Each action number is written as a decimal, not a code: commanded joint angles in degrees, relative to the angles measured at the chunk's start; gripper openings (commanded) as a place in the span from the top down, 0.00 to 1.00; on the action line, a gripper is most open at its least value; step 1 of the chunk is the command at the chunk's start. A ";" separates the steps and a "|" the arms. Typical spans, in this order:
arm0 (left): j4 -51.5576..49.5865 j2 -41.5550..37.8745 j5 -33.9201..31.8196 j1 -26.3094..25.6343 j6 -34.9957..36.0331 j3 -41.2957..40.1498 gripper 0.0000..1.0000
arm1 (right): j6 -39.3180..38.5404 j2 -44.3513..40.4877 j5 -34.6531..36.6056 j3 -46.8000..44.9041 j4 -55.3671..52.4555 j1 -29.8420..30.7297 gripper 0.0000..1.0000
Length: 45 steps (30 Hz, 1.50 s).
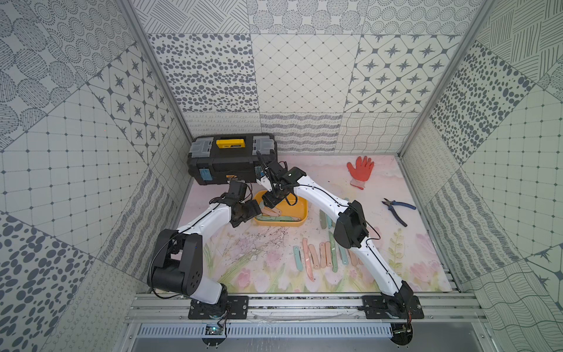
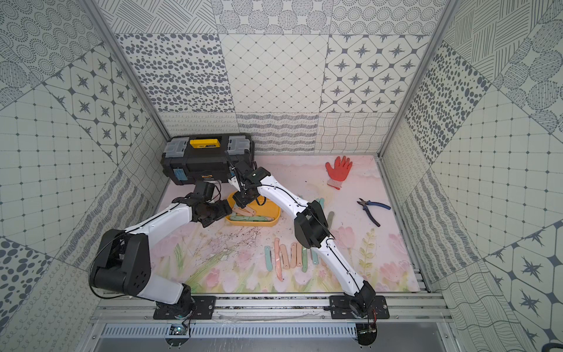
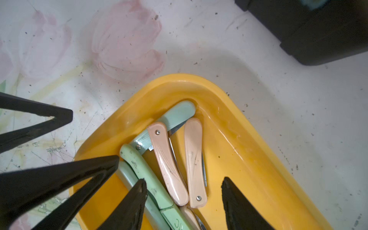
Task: Take the fruit knife out of the storage box
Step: Move the fruit knife to the storage box.
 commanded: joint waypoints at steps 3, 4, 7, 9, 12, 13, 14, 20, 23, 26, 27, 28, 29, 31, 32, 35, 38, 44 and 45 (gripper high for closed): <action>-1.48 -0.21 -2.75 0.16 0.27 -0.35 0.12 | 1.88 1.94 0.55 1.17 -3.19 0.65 0.38; -1.48 -0.11 -2.76 0.08 0.21 -0.30 0.12 | 1.90 2.24 0.45 1.13 -3.20 0.65 0.38; -1.48 0.29 -2.45 0.12 0.24 -0.23 0.13 | 2.57 3.31 0.53 1.29 -3.20 0.70 0.40; -1.48 0.40 -2.16 0.11 0.36 -0.18 0.14 | 3.04 4.30 0.44 1.76 -3.20 0.64 0.41; -1.48 0.37 -2.11 0.16 0.45 -0.37 0.14 | 3.51 5.53 0.54 2.43 -3.41 0.73 0.41; -1.48 0.48 -2.08 0.12 0.51 -0.39 0.14 | 3.68 5.86 0.62 2.70 -3.46 0.68 0.41; -1.48 0.57 -2.10 0.16 0.61 -0.29 0.14 | 3.81 6.19 0.86 2.94 -3.46 0.68 0.41; -3.24 1.20 -2.00 0.09 0.70 0.22 0.14 | 3.39 8.66 2.66 5.52 -5.88 0.69 0.42; -3.20 1.21 -2.06 0.09 0.64 0.18 0.14 | 3.08 9.77 4.55 6.22 -7.56 0.78 0.42; -3.21 1.21 -1.99 0.11 0.67 0.28 0.14 | 3.21 10.37 7.04 6.44 -8.79 0.86 0.44; -3.21 1.21 -2.01 0.14 0.71 0.30 0.14 | 3.38 10.38 7.88 6.36 -8.90 0.82 0.46; -3.25 1.18 -1.90 0.14 0.63 0.41 0.14 | 3.41 10.34 8.39 6.27 -8.99 0.85 0.47; -3.28 1.13 -1.93 0.08 0.68 0.36 0.14 | 3.54 10.29 8.71 6.25 -9.08 0.71 0.50; -3.25 1.06 -1.79 0.16 0.71 0.44 0.14 | 3.91 10.12 9.42 6.23 -9.17 0.60 0.57; -3.32 1.09 -1.80 0.12 0.63 0.51 0.14 | 3.93 9.97 9.35 6.14 -9.17 0.45 0.60; -3.32 1.00 -1.87 0.12 0.71 0.48 0.14 | 3.94 8.87 9.30 5.23 -8.92 0.44 0.69; -3.29 1.02 -1.97 0.10 0.66 0.44 0.14 | 3.83 7.26 9.87 3.37 -8.13 0.50 0.73; -3.23 1.19 -1.75 0.15 0.64 0.57 0.14 | 3.82 4.69 10.70 -0.33 -7.08 -0.06 0.83; -3.21 1.13 -1.80 0.13 0.69 0.59 0.14 | 3.86 4.32 10.58 -1.10 -6.67 -0.20 0.85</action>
